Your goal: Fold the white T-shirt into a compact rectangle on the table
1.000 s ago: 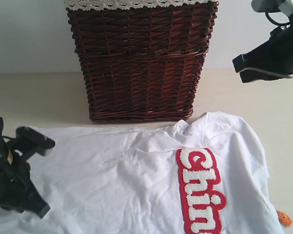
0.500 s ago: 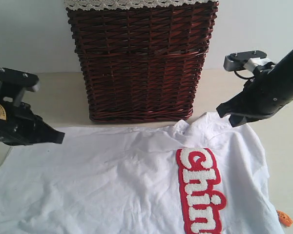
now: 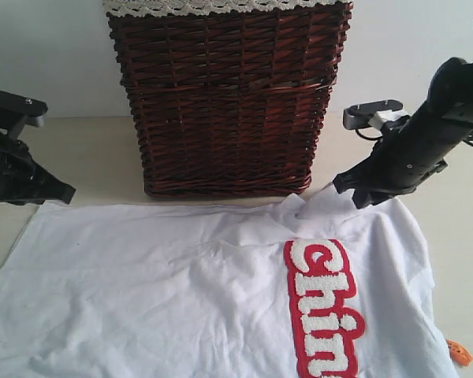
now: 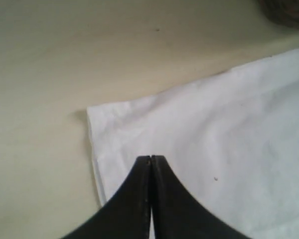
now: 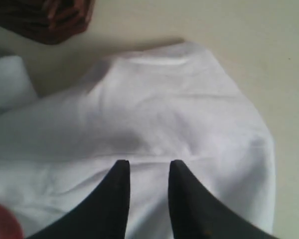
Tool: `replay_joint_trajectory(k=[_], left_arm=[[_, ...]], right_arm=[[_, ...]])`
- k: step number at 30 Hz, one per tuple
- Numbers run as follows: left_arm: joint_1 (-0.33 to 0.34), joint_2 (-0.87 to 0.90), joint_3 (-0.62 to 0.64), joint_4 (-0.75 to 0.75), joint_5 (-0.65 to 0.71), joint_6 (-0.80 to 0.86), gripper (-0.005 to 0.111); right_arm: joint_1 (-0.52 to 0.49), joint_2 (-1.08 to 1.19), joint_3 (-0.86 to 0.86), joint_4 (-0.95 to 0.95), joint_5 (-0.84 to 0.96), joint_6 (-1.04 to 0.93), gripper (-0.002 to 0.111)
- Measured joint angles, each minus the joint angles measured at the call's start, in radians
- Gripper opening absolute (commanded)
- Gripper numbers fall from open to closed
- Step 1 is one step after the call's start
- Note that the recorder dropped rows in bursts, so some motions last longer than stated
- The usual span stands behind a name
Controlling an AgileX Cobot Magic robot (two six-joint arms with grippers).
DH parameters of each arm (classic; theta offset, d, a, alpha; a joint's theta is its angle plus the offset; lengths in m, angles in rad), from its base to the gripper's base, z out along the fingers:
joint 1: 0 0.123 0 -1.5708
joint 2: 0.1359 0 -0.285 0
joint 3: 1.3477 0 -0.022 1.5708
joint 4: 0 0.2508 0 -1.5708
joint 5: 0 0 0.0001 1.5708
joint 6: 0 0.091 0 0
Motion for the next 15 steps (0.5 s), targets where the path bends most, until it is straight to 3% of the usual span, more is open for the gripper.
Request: replay_joint_trajectory(k=[15], left_arm=[[0.0, 0.004, -0.083, -0.017, -0.003, 0.057, 0.0]], right_arm=[[-0.041, 0.14, -0.121, -0.235, -0.04, 0.272, 0.028]])
